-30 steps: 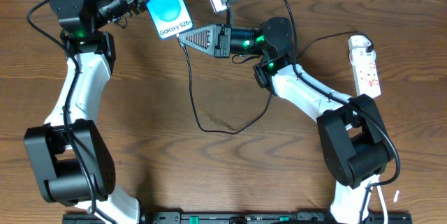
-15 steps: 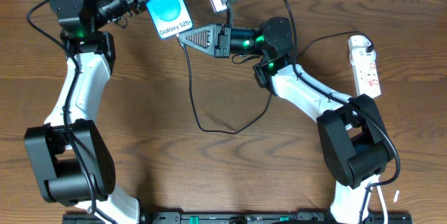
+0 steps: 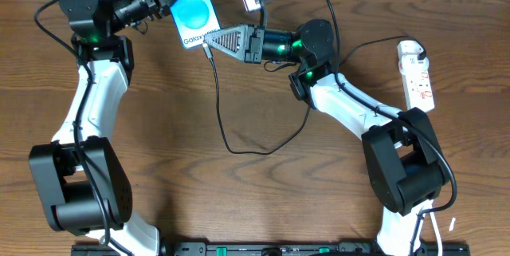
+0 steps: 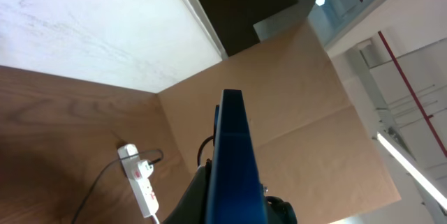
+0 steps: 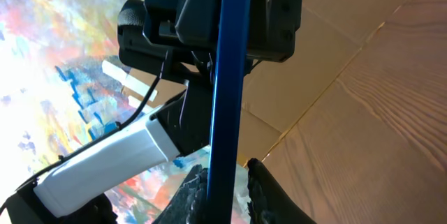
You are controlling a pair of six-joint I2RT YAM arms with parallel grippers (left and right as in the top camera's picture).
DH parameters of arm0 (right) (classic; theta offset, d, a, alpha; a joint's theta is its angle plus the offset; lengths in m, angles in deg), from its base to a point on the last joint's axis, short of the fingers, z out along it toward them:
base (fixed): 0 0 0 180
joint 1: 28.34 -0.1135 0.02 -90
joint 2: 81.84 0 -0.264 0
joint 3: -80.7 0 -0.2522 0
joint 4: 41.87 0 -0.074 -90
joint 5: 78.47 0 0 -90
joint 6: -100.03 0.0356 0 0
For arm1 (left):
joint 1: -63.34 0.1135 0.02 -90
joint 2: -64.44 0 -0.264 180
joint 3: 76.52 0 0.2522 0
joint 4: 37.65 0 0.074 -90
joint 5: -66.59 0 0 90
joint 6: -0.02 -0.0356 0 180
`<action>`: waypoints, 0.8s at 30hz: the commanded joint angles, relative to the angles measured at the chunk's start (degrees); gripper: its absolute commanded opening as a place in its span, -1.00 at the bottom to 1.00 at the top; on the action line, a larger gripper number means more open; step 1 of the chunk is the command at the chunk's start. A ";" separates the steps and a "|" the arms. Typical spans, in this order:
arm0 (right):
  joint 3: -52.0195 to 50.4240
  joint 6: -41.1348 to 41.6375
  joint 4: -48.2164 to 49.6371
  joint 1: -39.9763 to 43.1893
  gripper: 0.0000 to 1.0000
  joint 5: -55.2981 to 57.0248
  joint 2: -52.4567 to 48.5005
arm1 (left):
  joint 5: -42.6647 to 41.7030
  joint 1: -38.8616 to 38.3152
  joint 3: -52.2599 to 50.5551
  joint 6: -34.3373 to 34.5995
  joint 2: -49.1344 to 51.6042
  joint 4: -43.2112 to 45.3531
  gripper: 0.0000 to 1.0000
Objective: Plug charger to phone and switch on socket
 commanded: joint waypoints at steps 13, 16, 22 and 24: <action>0.72 -0.11 0.02 -0.02 -0.24 -2.23 -0.35 | -0.46 1.46 0.79 -0.11 -1.27 0.55 -0.86; 0.72 -0.13 0.00 -0.09 -0.24 -3.74 -0.35 | -0.46 2.03 0.79 -0.11 -1.27 0.55 -0.85; 0.72 -0.17 0.00 -0.31 -0.25 -6.69 -0.35 | -0.44 2.29 0.79 -0.13 -1.27 0.55 -0.85; 0.72 -0.52 0.00 -0.63 -0.27 -8.04 -0.35 | -0.44 2.29 0.79 -0.13 -1.27 0.55 -0.86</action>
